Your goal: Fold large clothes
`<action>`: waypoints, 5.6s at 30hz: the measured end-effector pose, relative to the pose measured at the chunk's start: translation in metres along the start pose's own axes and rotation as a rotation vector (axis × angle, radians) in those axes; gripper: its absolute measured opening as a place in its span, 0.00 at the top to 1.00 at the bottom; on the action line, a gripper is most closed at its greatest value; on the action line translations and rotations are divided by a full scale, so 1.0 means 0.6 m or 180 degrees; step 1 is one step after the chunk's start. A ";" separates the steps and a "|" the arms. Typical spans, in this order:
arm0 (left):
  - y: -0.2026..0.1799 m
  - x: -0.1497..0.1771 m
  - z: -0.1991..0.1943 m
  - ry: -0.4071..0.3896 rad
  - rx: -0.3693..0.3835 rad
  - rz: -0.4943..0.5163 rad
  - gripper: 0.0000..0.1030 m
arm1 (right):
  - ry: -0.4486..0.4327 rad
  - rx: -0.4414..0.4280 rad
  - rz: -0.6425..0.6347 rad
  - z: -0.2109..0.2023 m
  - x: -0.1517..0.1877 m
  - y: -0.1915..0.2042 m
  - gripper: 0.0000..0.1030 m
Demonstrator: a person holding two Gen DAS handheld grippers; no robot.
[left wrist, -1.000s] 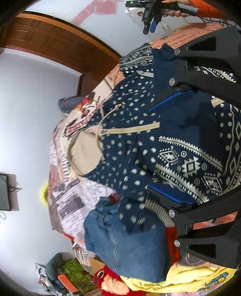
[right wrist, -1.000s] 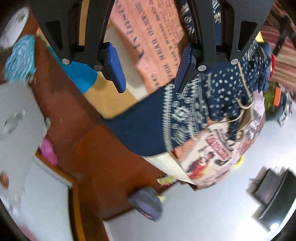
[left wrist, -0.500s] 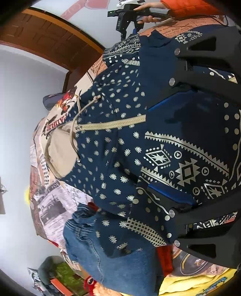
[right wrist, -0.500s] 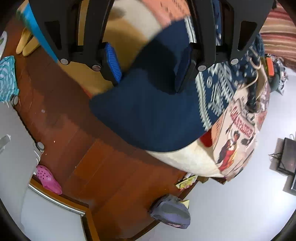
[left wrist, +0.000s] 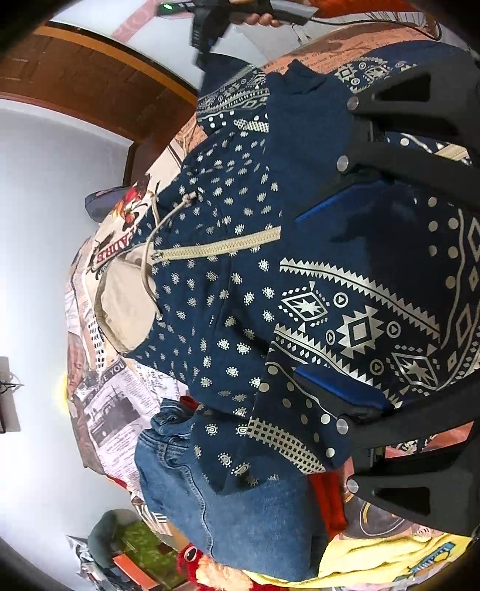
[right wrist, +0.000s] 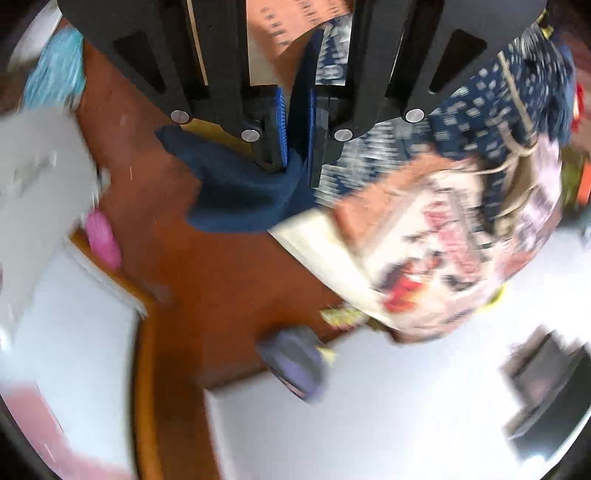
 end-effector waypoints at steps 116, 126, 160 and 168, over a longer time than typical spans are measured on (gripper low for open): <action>0.018 0.071 -0.014 -0.0064 -0.0169 0.0079 0.80 | 0.1255 -0.0343 -0.0724 -0.053 0.243 0.138 0.57; 0.098 0.107 -0.019 0.0025 -0.0436 -0.0017 0.71 | 0.1621 -0.0368 -0.0859 0.012 0.305 0.157 0.57; 0.101 -0.092 -0.089 -0.0521 -0.0249 0.0194 0.32 | 0.0676 -0.0309 -0.1576 -0.042 0.108 0.308 0.48; 0.050 -0.198 -0.028 -0.0540 -0.0139 0.0317 0.29 | 0.0523 -0.0434 -0.1582 0.020 0.046 0.370 0.47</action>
Point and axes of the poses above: each gripper's, at about its wrist camera, not at the fingertips, and z roughly the way its jaws point, y to its left, x to its underside, the point moved 10 cm from there along z, roughly the way its jaws point, and after that the axes turned 9 degrees about -x, right-handed, at the moved point
